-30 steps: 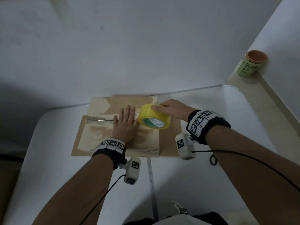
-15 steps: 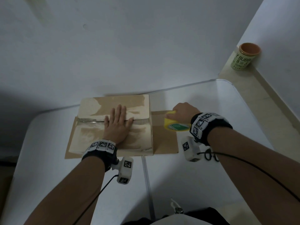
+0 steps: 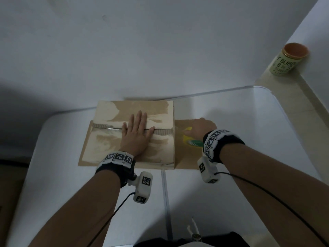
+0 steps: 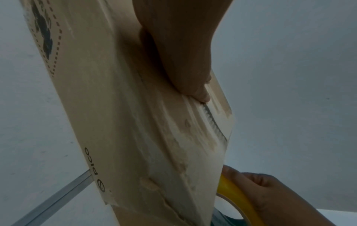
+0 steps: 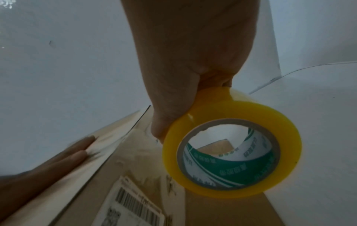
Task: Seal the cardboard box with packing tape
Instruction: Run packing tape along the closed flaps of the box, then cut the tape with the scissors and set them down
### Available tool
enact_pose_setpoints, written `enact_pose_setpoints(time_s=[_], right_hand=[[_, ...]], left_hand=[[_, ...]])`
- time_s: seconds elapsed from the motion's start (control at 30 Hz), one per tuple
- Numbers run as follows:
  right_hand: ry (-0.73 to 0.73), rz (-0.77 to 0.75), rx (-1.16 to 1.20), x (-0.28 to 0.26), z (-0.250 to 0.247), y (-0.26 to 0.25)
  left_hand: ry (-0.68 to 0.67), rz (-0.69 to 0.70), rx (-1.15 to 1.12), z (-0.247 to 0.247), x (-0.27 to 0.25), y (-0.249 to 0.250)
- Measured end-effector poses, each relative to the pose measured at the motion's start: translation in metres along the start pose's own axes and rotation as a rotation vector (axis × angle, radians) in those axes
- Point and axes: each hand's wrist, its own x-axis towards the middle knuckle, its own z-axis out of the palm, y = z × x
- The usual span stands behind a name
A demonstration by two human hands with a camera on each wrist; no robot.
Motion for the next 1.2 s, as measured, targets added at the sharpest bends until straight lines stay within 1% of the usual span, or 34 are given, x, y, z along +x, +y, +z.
enact_pose_setpoints(time_s=[0.07,0.2,0.23,0.3,0.37,0.43,0.5,0.57,0.6,0.63,0.7,0.73,0.77,0.8,0.83,0.9,0.93,1.0,1.07,1.1,1.13,1.17,1.2], right_hand=[[0.005,-0.009,-0.015,0.002,0.002,-0.008],[-0.035,-0.108,-0.02,0.01,0.008,-0.022],[-0.013,-0.126,-0.02,0.013,0.011,-0.023],[0.018,-0.12,-0.041,0.016,0.013,-0.025],[0.001,-0.086,-0.019,0.018,0.018,-0.024],[-0.056,-0.054,0.038,0.02,0.028,-0.025],[-0.04,-0.05,0.063,0.018,0.027,-0.028],[-0.034,-0.006,0.124,0.016,0.024,-0.03],[-0.041,0.013,0.143,0.013,0.021,-0.028],[-0.066,0.03,0.189,0.02,0.034,-0.026],[-0.121,0.051,0.246,0.041,0.064,-0.016],[-0.148,0.044,0.24,0.053,0.079,-0.011],[-0.123,0.064,0.257,0.058,0.087,-0.008],[-0.111,0.071,0.233,0.054,0.083,-0.006],[-0.087,0.038,0.242,0.045,0.073,-0.008],[-0.016,-0.028,0.245,0.029,0.051,-0.01],[0.036,-0.01,0.269,0.025,0.042,-0.008],[0.199,0.025,0.376,0.023,0.046,0.002],[0.299,0.115,0.476,0.014,0.055,0.024],[0.355,0.194,0.566,0.008,0.061,0.039],[0.369,0.283,0.638,0.0,0.066,0.056],[0.35,0.378,0.68,-0.009,0.074,0.073],[0.286,0.468,0.696,-0.02,0.083,0.089]], left_hand=[[0.006,-0.004,0.008,0.001,0.0,-0.001],[0.02,-0.006,0.015,0.003,0.001,-0.001],[0.019,-0.007,0.017,0.003,0.002,-0.001],[0.013,-0.015,0.008,0.002,0.002,0.0],[0.041,-0.007,0.018,0.003,0.0,0.0],[0.059,0.005,0.03,0.0,-0.001,0.0],[0.027,0.001,0.029,-0.003,-0.001,0.001],[-0.025,-0.027,0.019,-0.012,0.001,0.003],[-0.031,-0.039,0.018,-0.019,0.003,0.008],[-0.015,-0.031,0.02,-0.026,0.006,0.015],[0.023,0.065,0.031,-0.04,0.013,0.038],[0.012,0.141,0.037,-0.044,0.017,0.053],[-0.025,0.21,0.031,-0.046,0.021,0.067],[-0.086,0.255,0.02,-0.047,0.023,0.079],[-0.136,0.284,0.028,-0.045,0.025,0.089],[-0.184,0.289,0.097,-0.039,0.028,0.098],[-0.191,0.265,0.115,-0.037,0.03,0.1],[-0.203,0.213,0.128,-0.034,0.033,0.102],[-0.198,0.184,0.155,-0.031,0.035,0.106],[-0.187,0.17,0.169,-0.029,0.036,0.108],[-0.176,0.16,0.182,-0.028,0.036,0.111],[-0.165,0.149,0.198,-0.025,0.037,0.113],[-0.158,0.136,0.217,-0.023,0.037,0.115]])
